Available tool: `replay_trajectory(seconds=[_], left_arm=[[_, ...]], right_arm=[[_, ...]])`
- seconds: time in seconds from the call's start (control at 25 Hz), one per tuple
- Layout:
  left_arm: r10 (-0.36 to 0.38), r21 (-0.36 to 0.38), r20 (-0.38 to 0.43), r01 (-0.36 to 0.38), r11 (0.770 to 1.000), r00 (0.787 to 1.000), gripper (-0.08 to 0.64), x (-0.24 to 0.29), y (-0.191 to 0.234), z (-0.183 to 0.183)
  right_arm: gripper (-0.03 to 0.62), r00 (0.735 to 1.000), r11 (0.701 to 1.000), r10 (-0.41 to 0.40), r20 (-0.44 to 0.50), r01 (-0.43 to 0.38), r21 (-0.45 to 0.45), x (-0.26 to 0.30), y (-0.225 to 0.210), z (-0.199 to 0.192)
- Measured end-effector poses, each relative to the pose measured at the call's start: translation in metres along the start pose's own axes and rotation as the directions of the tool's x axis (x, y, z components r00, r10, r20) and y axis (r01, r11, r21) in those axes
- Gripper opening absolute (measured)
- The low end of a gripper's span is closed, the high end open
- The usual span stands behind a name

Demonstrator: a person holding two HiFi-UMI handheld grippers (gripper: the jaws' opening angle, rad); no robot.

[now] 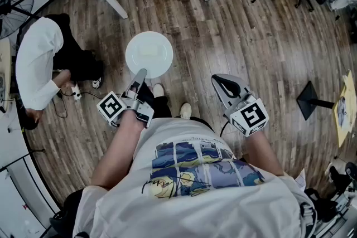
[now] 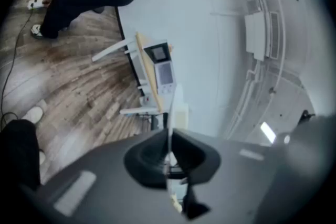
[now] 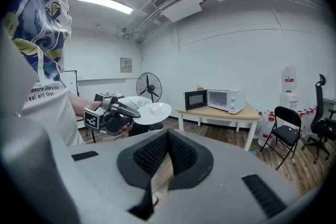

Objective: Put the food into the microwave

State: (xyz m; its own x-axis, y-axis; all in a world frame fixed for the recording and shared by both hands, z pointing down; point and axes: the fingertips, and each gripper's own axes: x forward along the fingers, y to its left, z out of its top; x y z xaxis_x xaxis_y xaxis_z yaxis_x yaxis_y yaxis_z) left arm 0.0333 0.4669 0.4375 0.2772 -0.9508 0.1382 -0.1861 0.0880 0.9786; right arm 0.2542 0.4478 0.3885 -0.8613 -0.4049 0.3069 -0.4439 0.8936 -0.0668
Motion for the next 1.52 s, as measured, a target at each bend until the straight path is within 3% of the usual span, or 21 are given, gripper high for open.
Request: replay_trajectory(seconds=[0.32, 0.56, 0.84, 0.92, 1.16, 1.52], left_arm=[[-0.025, -0.012, 0.007, 0.025, 1.000, 1.000, 0.015, 0.009, 0.003, 0.009], [-0.054, -0.013, -0.021, 0.054, 0.998, 0.998, 0.015, 0.074, 0.005, 0.099], [-0.062, -0.011, -0.040, 0.061, 0.998, 0.997, 0.015, 0.113, 0.011, 0.178], [-0.056, -0.010, -0.049, 0.056, 0.998, 0.997, 0.015, 0.126, 0.018, 0.198], [-0.063, -0.018, -0.057, 0.062, 0.998, 0.996, 0.015, 0.162, 0.028, 0.228], [-0.043, -0.035, -0.035, 0.042, 0.999, 0.998, 0.015, 0.248, 0.035, 0.258]], right_arm=[[0.006, 1.000, 0.999, -0.020, -0.005, 0.020, -0.026, 0.006, -0.008, 0.003], [0.006, 0.998, 0.998, -0.051, -0.046, 0.049, -0.049, 0.093, -0.041, 0.047], [0.008, 0.996, 0.994, -0.092, -0.014, 0.091, -0.057, 0.172, -0.058, 0.087], [0.048, 0.994, 0.993, -0.104, -0.015, 0.103, -0.058, 0.193, -0.063, 0.092], [0.094, 0.991, 0.992, -0.123, -0.047, 0.121, -0.045, 0.221, -0.081, 0.099], [0.107, 0.995, 0.994, -0.098, -0.030, 0.096, -0.053, 0.268, -0.170, 0.113]])
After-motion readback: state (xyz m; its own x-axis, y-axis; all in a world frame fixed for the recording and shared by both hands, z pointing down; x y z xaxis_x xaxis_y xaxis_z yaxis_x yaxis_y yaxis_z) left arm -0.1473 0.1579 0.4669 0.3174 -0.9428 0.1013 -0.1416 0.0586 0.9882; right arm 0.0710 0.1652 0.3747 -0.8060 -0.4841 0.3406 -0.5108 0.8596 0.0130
